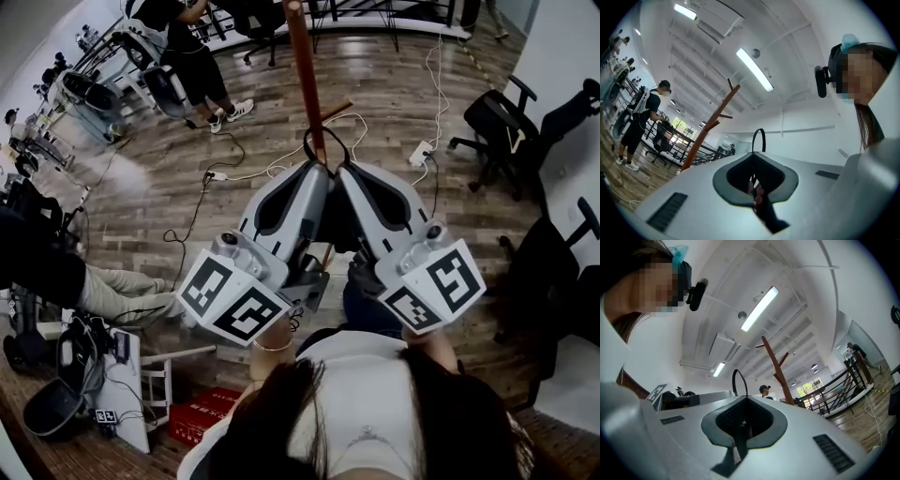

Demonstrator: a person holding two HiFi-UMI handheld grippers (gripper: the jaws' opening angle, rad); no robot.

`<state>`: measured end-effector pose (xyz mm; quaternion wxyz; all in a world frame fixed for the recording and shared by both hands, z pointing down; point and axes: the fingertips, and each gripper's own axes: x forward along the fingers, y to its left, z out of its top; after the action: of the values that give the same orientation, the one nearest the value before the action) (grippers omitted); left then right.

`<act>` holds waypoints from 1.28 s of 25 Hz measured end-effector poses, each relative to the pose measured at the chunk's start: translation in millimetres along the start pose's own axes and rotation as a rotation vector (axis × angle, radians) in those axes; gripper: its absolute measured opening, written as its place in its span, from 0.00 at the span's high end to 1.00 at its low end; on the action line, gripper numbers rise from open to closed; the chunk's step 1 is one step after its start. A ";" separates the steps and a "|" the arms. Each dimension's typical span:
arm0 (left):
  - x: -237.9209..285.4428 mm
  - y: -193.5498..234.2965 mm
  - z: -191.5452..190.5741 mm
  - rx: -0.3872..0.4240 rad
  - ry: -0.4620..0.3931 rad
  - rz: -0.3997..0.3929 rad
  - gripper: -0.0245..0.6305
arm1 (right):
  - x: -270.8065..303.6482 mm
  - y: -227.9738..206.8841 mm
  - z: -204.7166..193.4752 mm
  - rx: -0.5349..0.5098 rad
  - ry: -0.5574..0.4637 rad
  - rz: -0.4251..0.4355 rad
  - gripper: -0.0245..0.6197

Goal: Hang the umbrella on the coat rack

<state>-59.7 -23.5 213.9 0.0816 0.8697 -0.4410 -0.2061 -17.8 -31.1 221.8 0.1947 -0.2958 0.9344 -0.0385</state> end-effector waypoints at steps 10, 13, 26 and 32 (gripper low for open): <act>22.9 18.8 6.4 0.021 -0.006 -0.012 0.94 | 22.4 -20.6 2.5 -0.003 -0.014 0.011 0.91; 27.1 24.2 8.3 0.024 -0.007 -0.016 0.94 | 28.6 -24.1 2.0 -0.006 -0.015 0.013 0.91; 61.9 42.0 14.8 0.043 -0.011 -0.032 0.95 | 53.8 -54.8 8.7 -0.003 -0.029 0.024 0.91; 68.4 48.6 19.8 0.055 -0.026 -0.032 0.94 | 63.4 -59.9 11.0 -0.004 -0.041 0.038 0.91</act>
<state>-67.9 -106.5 192.2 0.0488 0.8758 -0.4335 -0.2066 -28.8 -115.9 201.2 0.2138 -0.2792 0.9358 -0.0269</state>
